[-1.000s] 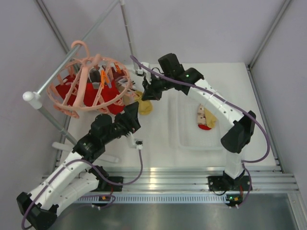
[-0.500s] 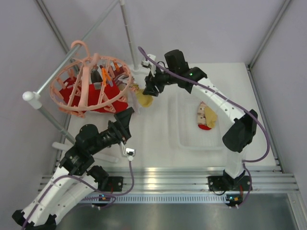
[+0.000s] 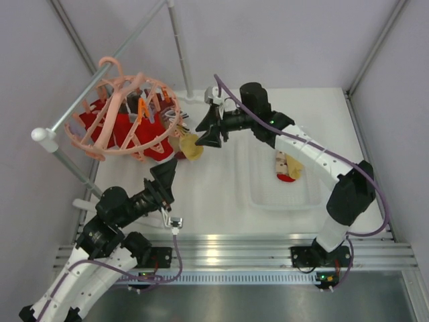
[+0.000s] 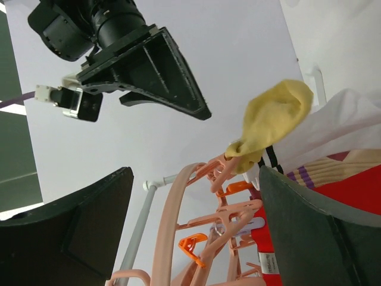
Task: Clip the socks to the hanger
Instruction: Clamp the sock onto the hanger, then open the clamp at the hanger.
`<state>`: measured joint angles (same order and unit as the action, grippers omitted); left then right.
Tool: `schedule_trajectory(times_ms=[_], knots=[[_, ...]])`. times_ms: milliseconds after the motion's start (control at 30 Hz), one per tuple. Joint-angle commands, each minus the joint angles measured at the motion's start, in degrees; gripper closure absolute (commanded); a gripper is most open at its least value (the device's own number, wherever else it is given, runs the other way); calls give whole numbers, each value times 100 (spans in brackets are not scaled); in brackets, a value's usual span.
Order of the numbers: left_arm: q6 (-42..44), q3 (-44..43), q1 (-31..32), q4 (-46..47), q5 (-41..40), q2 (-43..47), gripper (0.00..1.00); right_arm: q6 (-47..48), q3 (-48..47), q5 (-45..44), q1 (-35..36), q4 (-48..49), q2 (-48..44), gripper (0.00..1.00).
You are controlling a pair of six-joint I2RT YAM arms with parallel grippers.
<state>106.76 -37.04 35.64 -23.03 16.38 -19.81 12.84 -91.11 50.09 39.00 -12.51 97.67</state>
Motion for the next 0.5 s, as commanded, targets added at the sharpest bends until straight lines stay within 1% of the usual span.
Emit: schedule_trajectory(times_ms=[0, 67, 200, 233, 300, 467], knots=[[-243, 170, 13, -35, 129, 362, 8, -624, -82, 599, 265, 1216, -108, 47], [-296, 249, 13, -132, 67, 530, 8, -878, -143, 564, 441, 1636, 41, 48], [-340, 276, 13, -342, -47, 961, 8, -1239, -153, 398, 783, 2146, 217, 48], [-357, 285, 13, -386, -73, 1014, 8, -1466, -153, 371, 897, 2243, 270, 48], [-366, 241, 13, -588, -135, 1093, 8, -1617, -144, 248, 995, 2515, 323, 49], [-410, 197, 13, -738, -240, 1269, 8, -2101, -65, -314, 1153, 3043, 472, 47]])
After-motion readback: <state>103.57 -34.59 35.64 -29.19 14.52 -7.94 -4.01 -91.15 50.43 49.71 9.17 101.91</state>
